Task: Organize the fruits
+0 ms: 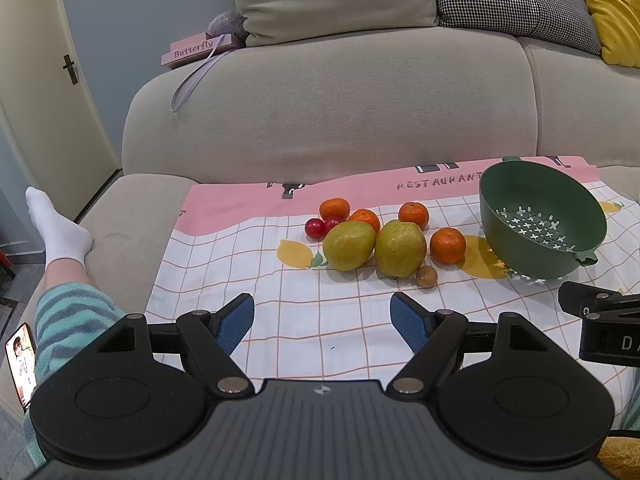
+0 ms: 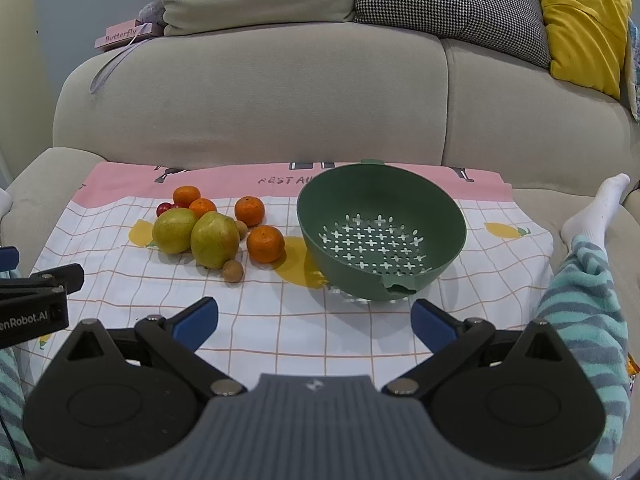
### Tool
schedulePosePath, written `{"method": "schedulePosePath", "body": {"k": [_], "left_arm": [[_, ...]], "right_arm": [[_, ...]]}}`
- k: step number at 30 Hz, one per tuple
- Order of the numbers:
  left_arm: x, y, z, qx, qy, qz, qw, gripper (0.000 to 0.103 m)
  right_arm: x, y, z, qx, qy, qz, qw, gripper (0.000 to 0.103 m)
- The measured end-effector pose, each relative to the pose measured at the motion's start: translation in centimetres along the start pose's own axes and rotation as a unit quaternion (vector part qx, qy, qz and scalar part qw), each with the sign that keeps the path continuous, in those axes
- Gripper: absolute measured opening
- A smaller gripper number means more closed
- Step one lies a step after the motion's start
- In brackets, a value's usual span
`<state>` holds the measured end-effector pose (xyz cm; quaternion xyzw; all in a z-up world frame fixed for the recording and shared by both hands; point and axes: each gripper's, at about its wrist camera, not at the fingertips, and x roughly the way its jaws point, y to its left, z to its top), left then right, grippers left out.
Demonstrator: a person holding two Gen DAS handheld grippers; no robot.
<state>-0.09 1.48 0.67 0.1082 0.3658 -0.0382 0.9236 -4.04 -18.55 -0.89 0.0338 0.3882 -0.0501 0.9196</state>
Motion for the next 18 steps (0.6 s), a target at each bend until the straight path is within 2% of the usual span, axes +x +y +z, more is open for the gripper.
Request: {"method": "schedulePosePath", "body": {"k": [18], "left_arm": [[-0.18,0.30,-0.04,-0.004,0.000,0.000,1.0000,0.091]], "right_arm": [[0.04,0.02,-0.15,0.002,0.005,0.000,1.000,0.099]]}}
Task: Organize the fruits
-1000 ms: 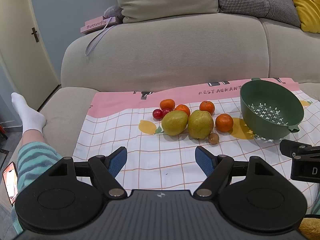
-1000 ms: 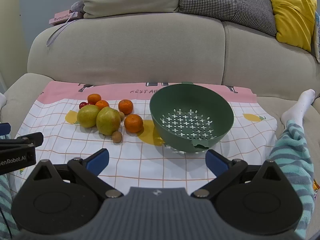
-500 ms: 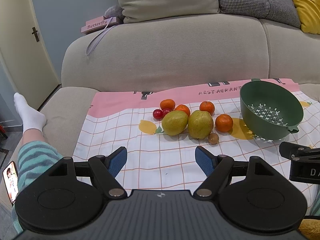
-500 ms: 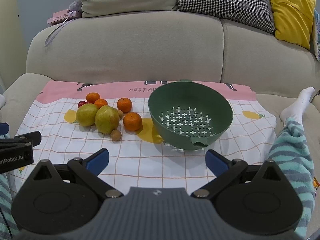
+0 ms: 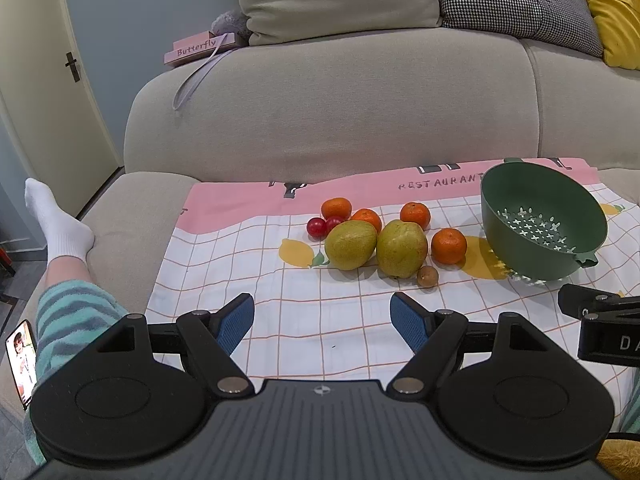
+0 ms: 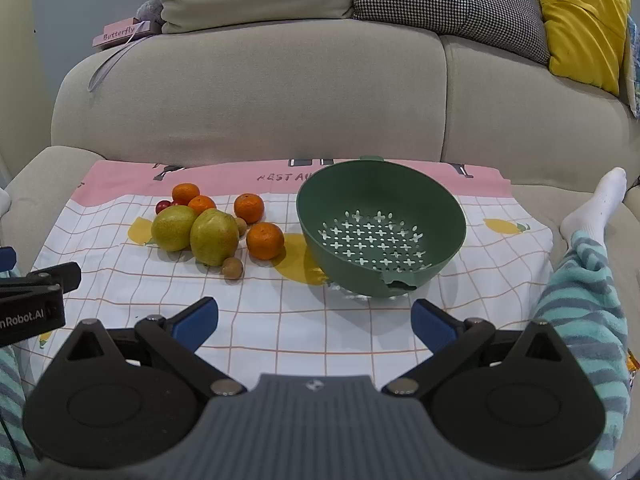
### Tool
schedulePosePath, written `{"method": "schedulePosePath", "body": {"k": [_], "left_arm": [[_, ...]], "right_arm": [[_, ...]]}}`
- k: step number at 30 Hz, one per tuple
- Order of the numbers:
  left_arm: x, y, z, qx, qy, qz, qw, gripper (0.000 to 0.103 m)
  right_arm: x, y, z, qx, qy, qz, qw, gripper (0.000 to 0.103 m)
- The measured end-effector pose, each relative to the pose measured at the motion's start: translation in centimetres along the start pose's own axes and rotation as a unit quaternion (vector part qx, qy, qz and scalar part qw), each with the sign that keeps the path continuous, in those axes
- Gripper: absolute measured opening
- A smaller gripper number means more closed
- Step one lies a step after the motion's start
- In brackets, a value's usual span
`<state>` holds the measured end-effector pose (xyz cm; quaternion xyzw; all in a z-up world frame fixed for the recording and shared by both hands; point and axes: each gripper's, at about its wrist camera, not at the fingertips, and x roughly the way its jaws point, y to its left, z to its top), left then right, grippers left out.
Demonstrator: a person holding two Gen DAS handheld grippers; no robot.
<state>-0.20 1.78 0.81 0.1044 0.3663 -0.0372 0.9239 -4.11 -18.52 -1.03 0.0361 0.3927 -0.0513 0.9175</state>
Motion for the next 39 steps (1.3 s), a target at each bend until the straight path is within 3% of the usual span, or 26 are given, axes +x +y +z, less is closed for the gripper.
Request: {"method": "schedulePosePath", "body": {"k": [9,16,17,19,26,28,32,35,39], "left_arm": [[0.2,0.1,-0.1,0.003,-0.006,-0.009,0.9999,0.089],[1.3,-0.1,0.4,0.020,-0.019,-0.012,0.9996,0.086],[1.5,-0.1,0.4,0.023,-0.021,-0.013,0.9994,0.085],[2.0,0.0,0.7,0.026,-0.028,-0.022,0.9990,0.082],[5.0,0.7,1.1,0.031,-0.039,-0.074,0.9960,0.064],[6.4,1.1,1.1,0.020,-0.026,-0.083,0.9960,0.064],[9.6,2.2,1.3,-0.014,0.000,-0.093,0.9956,0.064],[11.5,2.4,1.3,0.009,0.005,-0.107,0.9943,0.064],[13.5,2.5,1.4,0.025,0.008,-0.114,0.9931,0.064]], "right_arm": [[0.8,0.4,0.2,0.013,0.007,-0.016,1.000,0.099],[1.3,1.2,0.3,-0.010,-0.010,0.016,1.000,0.098],[1.4,1.4,0.4,-0.016,-0.017,0.021,1.000,0.097],[1.7,1.9,0.6,-0.036,-0.029,0.033,0.998,0.084],[3.4,4.3,0.9,-0.127,-0.083,0.074,0.986,0.078],[4.1,5.2,0.9,-0.156,-0.095,0.076,0.980,0.078],[6.7,6.3,1.1,-0.172,-0.086,0.094,0.977,0.078],[8.9,7.1,1.3,-0.171,-0.067,0.075,0.980,0.078],[11.7,7.7,1.5,-0.154,-0.051,0.086,0.983,0.078]]}}
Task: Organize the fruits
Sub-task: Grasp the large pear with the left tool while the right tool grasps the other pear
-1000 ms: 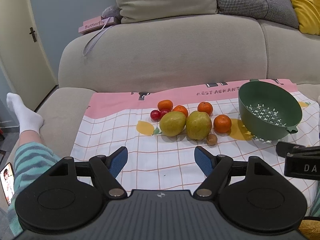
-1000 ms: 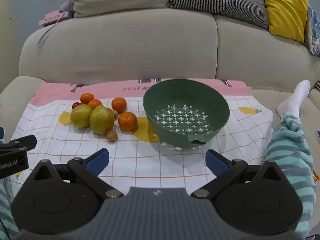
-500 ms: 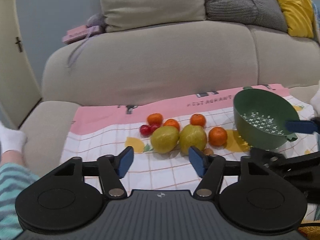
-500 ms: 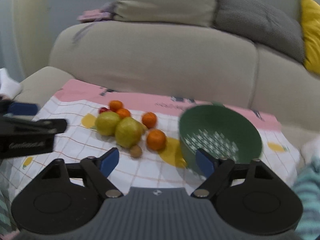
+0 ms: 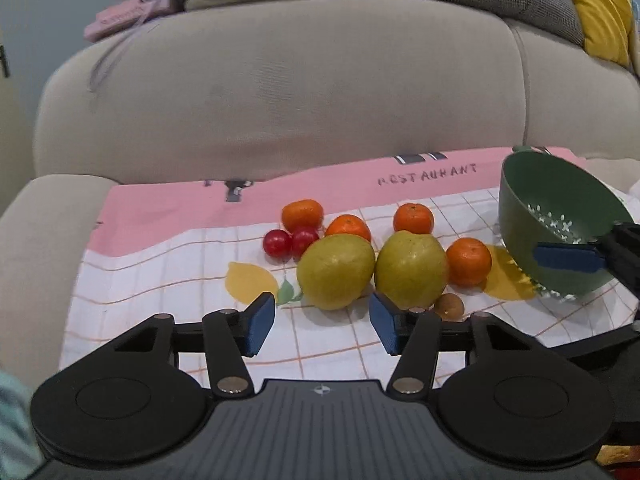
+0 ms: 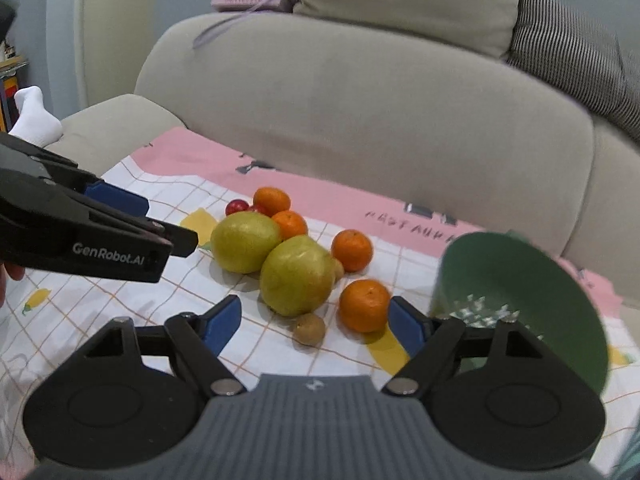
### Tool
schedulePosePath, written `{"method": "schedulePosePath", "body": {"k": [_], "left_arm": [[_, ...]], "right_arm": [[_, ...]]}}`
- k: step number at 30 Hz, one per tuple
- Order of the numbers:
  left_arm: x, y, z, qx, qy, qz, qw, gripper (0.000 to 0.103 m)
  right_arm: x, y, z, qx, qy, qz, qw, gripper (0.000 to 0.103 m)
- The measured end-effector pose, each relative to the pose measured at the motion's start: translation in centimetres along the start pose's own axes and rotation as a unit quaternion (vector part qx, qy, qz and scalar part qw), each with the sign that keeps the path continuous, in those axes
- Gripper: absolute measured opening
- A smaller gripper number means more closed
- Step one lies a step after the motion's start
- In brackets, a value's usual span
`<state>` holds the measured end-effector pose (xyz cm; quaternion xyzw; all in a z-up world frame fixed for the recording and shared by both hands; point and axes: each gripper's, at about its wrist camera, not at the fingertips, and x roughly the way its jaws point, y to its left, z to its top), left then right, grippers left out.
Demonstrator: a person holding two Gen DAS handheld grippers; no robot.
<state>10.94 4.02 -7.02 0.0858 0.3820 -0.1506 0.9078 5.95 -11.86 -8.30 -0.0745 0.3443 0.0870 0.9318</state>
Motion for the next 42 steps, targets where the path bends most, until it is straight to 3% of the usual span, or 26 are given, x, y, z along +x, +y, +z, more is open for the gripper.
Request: {"method": "schedulePosePath", "body": {"k": [4,9,13,21,27,35,37,42], "left_arm": [[2.0,1.0,0.2,-0.019,0.018,-0.049,0.9985,0.064],[4.0,2.6,0.8,-0.057,0.015,-0.062,0.9963,0.072],[5.1,3.0,0.9,-0.057,0.014,-0.073,0.9956,0.077],[7.7,3.6,0.7,-0.076,0.017,-0.103,0.9916,0.079],[8.8,4.7,0.4,-0.122,0.026,-0.133,0.9832,0.084],[9.8,5.8,-0.2,-0.192,0.025,-0.162,0.9675,0.085],[9.8,5.8,-0.3,-0.200,0.025,-0.169,0.9648,0.078],[9.3,5.6,-0.4,-0.203,0.019,-0.163,0.9653,0.077]], "right_arm": [[2.4,0.3,0.2,0.005,0.009,0.012,1.000,0.076],[4.9,0.2,0.4,0.004,0.018,0.021,1.000,0.076],[6.5,0.0,0.6,0.003,0.017,0.029,0.999,0.076],[8.9,0.8,0.8,-0.017,0.006,0.032,0.999,0.076],[10.1,1.1,0.8,-0.024,0.007,0.032,0.999,0.070],[10.5,0.8,0.6,-0.020,0.003,0.028,0.999,0.066],[10.4,0.6,0.5,-0.014,0.002,0.030,0.999,0.066],[10.0,0.8,0.5,-0.014,-0.001,0.026,1.000,0.066]]}}
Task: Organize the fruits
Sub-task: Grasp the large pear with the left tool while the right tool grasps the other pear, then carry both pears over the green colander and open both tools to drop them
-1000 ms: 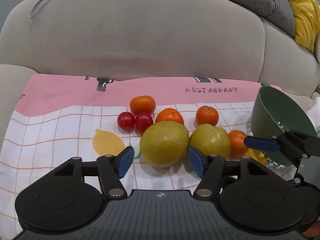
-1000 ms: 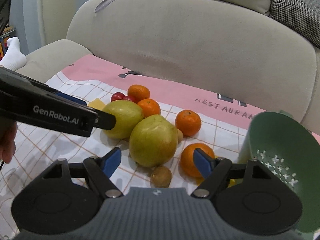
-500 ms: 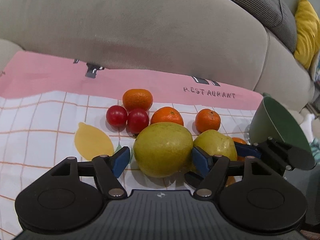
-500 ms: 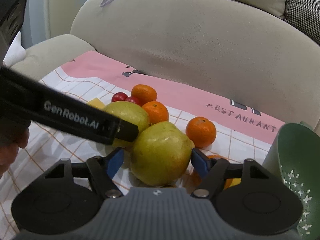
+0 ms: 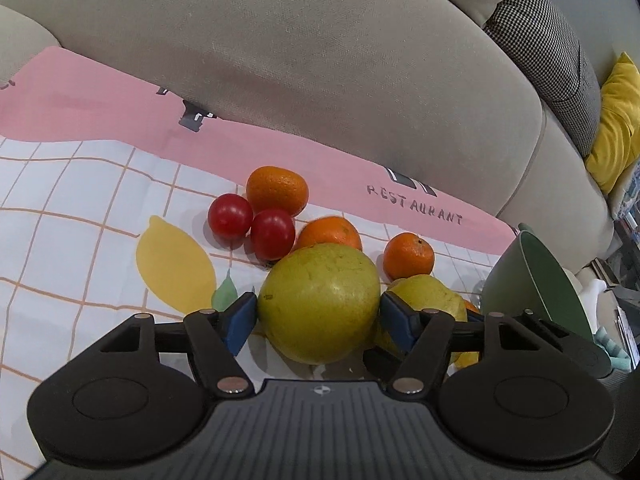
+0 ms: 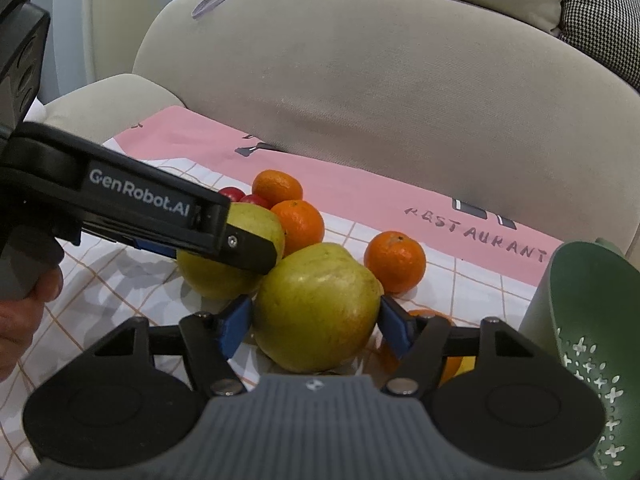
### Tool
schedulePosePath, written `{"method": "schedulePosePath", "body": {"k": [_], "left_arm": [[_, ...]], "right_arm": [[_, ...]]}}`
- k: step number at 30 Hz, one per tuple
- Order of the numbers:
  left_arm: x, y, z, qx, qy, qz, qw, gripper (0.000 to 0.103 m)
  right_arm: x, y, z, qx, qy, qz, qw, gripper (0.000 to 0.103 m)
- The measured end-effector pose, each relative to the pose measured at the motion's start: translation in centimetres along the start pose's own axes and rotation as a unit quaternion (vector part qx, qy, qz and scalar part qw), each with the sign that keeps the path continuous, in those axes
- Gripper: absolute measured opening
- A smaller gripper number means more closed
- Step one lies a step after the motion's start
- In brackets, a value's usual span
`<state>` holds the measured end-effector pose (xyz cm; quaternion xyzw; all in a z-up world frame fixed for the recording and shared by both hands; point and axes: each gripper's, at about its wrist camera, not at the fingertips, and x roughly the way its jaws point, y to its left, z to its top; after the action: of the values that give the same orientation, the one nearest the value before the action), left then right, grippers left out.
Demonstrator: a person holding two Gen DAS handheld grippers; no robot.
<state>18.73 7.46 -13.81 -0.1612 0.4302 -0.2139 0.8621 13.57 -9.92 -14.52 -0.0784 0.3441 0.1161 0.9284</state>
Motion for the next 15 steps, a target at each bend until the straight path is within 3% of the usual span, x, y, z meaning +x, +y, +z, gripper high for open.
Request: {"method": "schedulePosePath", "body": {"k": [15], "left_arm": [[-5.6,-2.1,-0.8,-0.013,-0.032,0.028,0.9990,0.077]], "right_arm": [[-5.6,0.2,1.3,-0.022,-0.047,-0.019,0.998,0.065]]}}
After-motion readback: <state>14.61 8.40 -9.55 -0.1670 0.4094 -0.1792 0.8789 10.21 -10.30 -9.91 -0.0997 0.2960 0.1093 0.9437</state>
